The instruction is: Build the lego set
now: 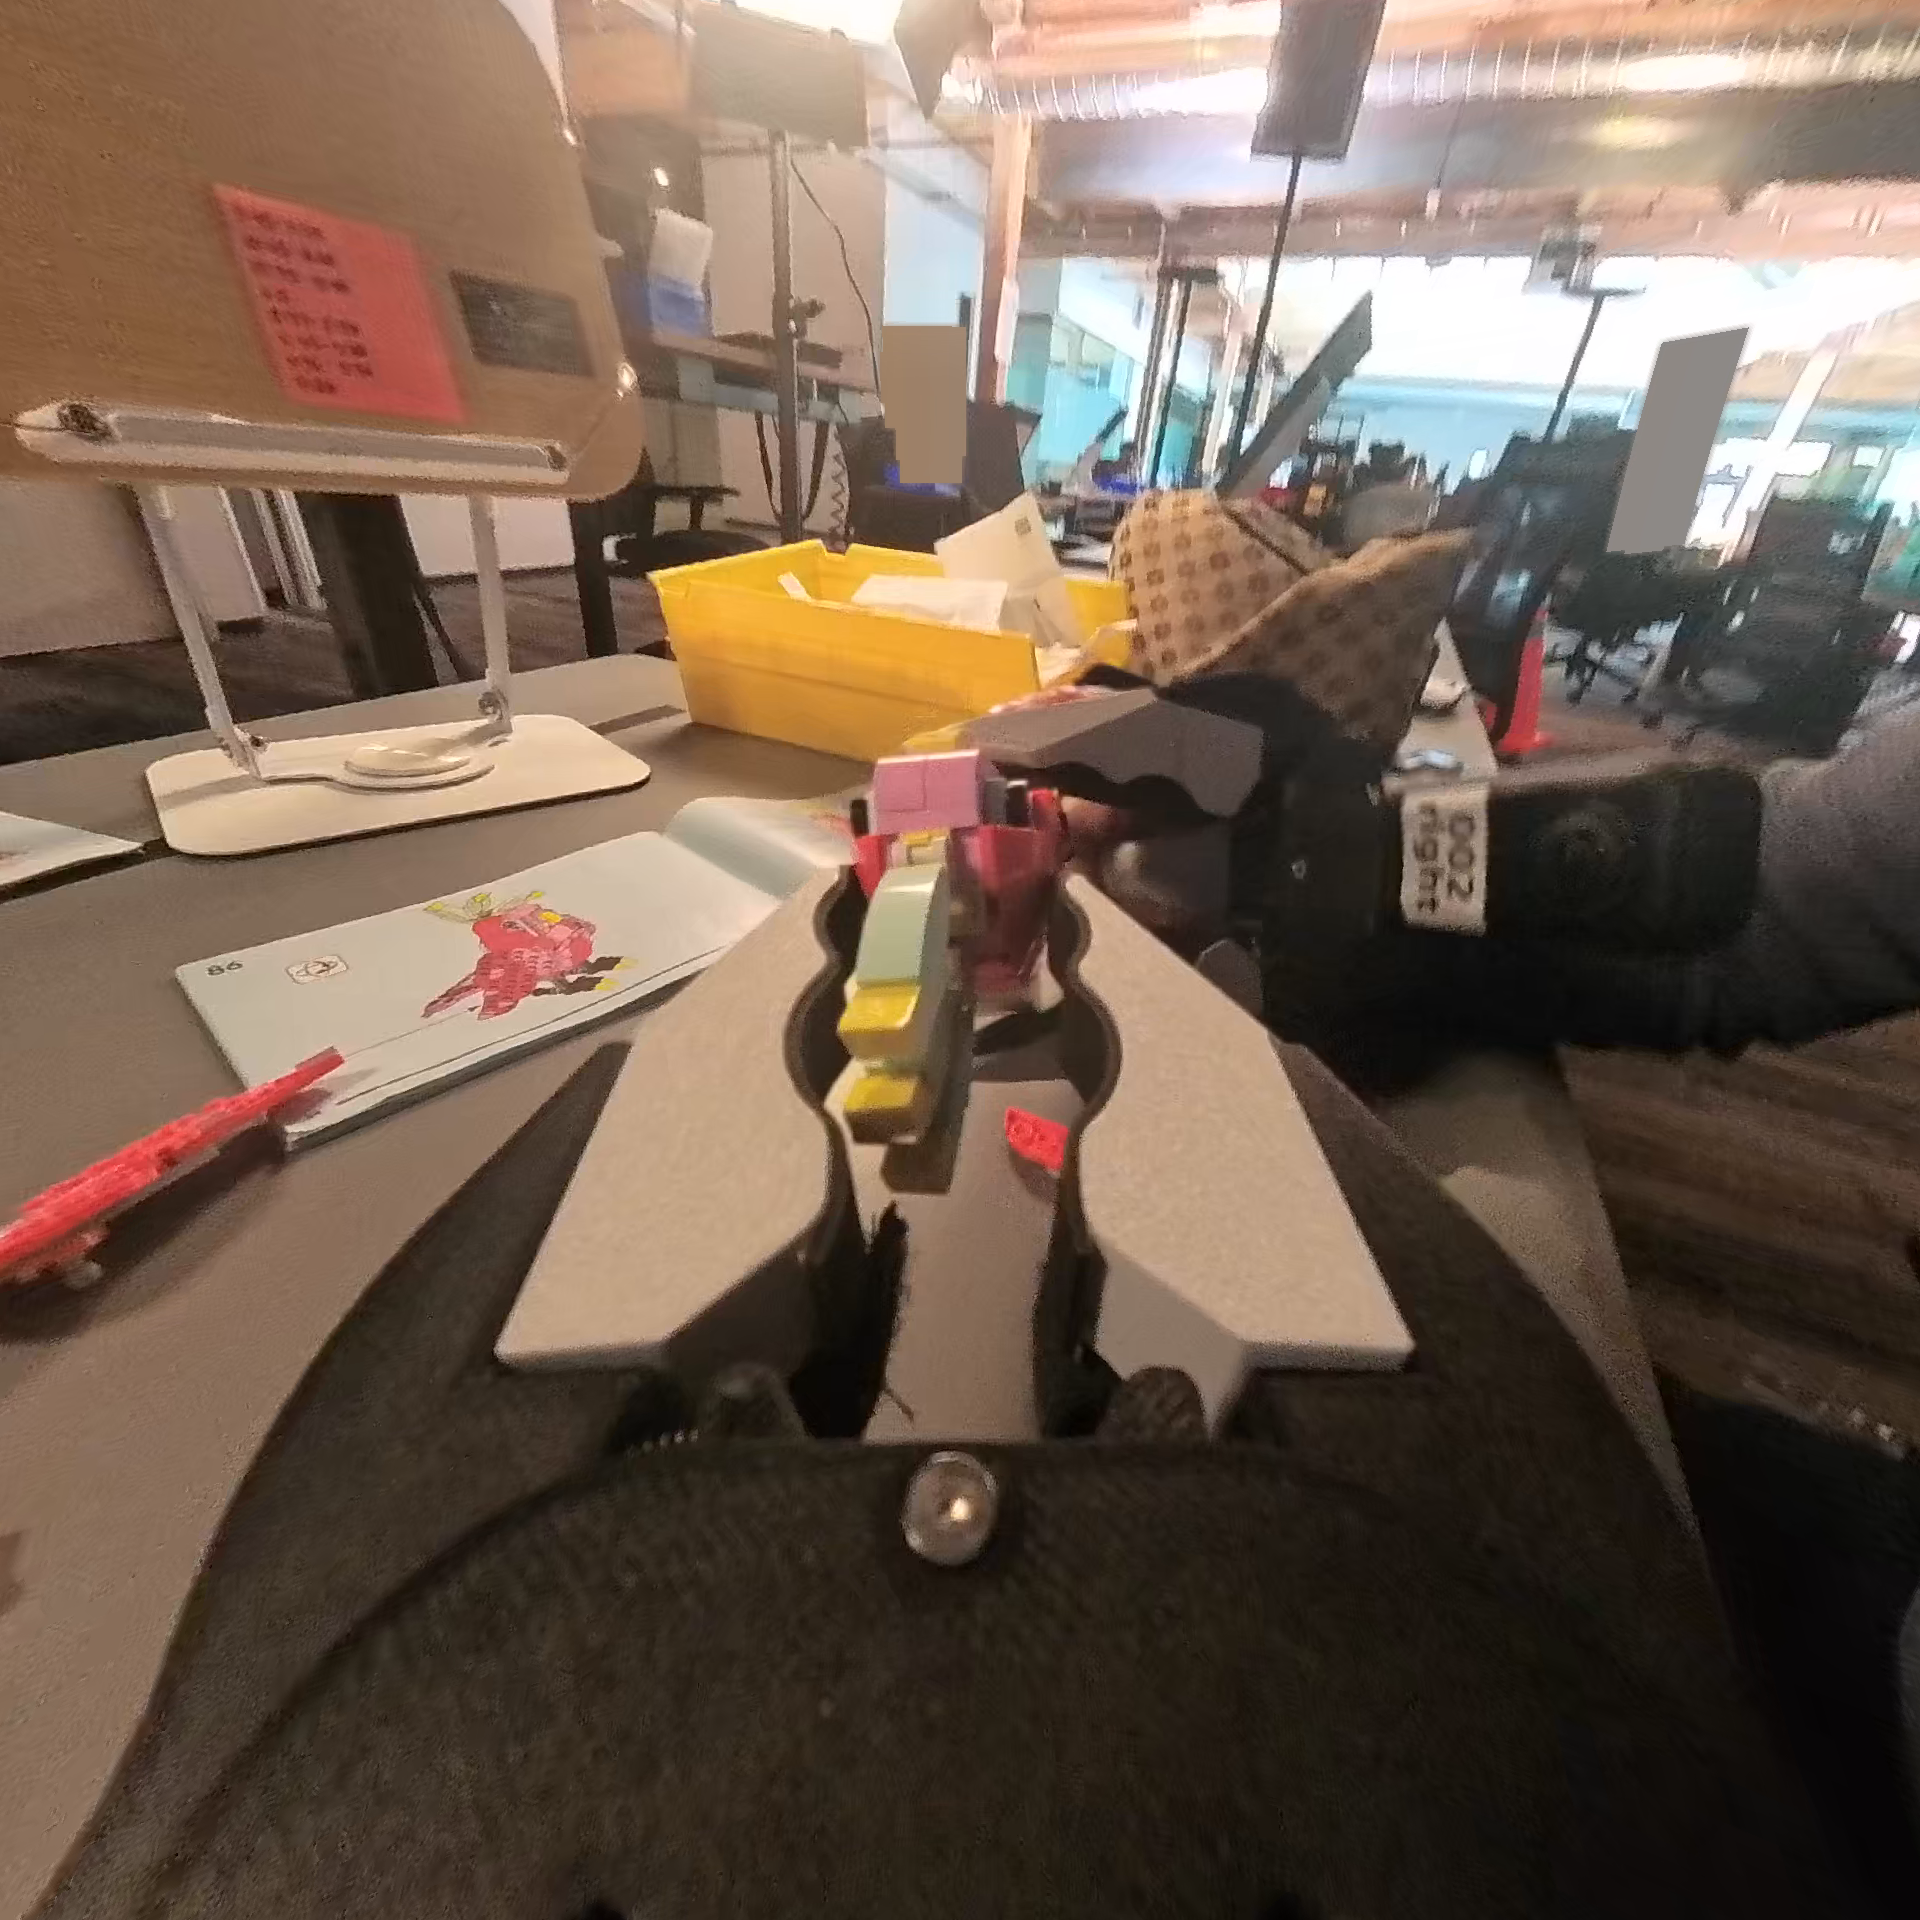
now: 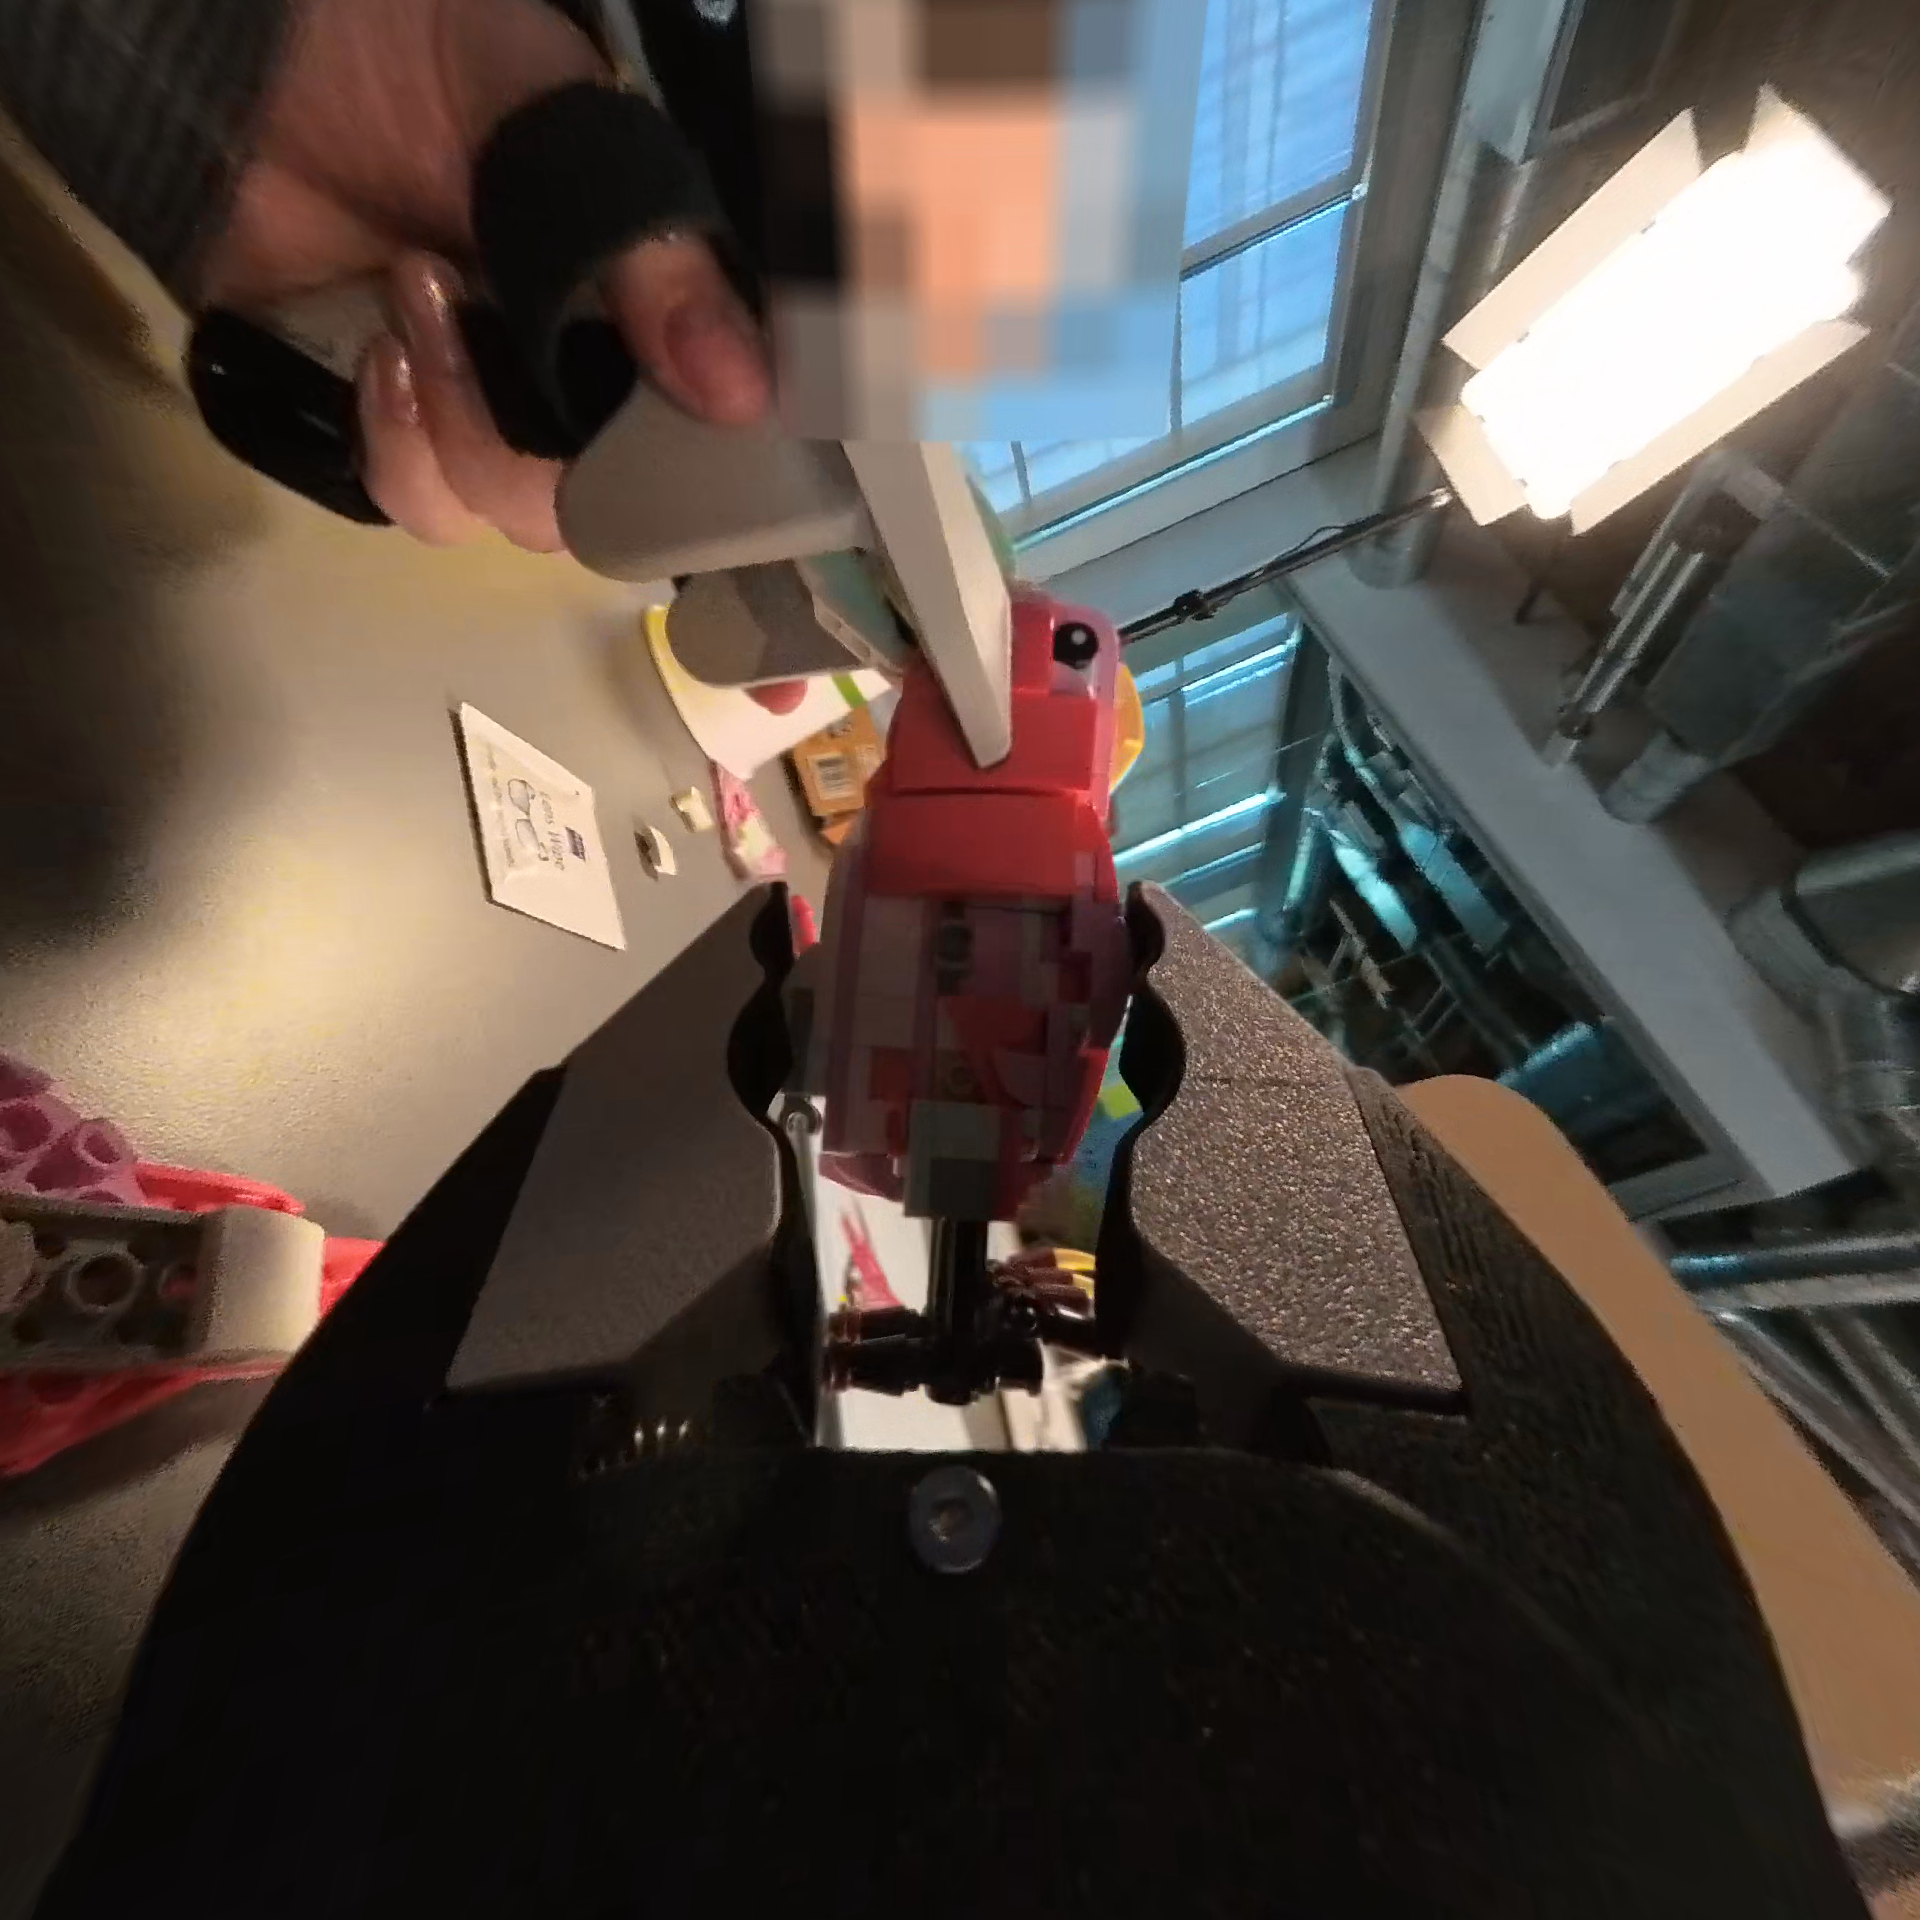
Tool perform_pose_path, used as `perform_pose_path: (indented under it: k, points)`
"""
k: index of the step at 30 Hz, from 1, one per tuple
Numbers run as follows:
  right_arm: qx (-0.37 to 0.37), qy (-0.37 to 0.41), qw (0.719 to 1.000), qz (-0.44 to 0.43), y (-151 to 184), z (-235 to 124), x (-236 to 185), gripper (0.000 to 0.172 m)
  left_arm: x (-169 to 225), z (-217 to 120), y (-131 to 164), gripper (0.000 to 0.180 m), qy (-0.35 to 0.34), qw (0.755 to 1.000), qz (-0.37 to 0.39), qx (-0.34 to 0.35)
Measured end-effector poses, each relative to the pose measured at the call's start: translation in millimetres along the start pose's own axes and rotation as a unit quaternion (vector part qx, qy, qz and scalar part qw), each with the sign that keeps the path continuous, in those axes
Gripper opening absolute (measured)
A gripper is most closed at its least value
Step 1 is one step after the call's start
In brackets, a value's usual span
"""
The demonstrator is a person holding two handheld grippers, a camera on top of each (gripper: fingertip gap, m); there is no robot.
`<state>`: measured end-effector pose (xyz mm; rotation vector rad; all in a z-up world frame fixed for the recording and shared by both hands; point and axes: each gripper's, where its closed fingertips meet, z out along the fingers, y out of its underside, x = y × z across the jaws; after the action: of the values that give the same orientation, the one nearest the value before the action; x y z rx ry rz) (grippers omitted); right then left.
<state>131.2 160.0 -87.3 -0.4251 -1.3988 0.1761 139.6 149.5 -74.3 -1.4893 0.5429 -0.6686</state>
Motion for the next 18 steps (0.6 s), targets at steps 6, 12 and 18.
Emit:
perform_pose_path:
  k: [6,12,18]
  points:
    - [0.003,-0.194,0.927,0.322,3,-8,-15,0.084,2,6,23,0.033,0.001,0.987,0.117,-0.111]
    - [-0.074,-0.309,0.879,0.356,28,-27,-48,0.039,10,7,24,0.033,0.044,0.981,0.131,-0.140]
    - [-0.067,-0.307,0.868,0.385,29,-26,-44,0.036,5,8,25,0.033,0.055,0.976,0.132,-0.164]
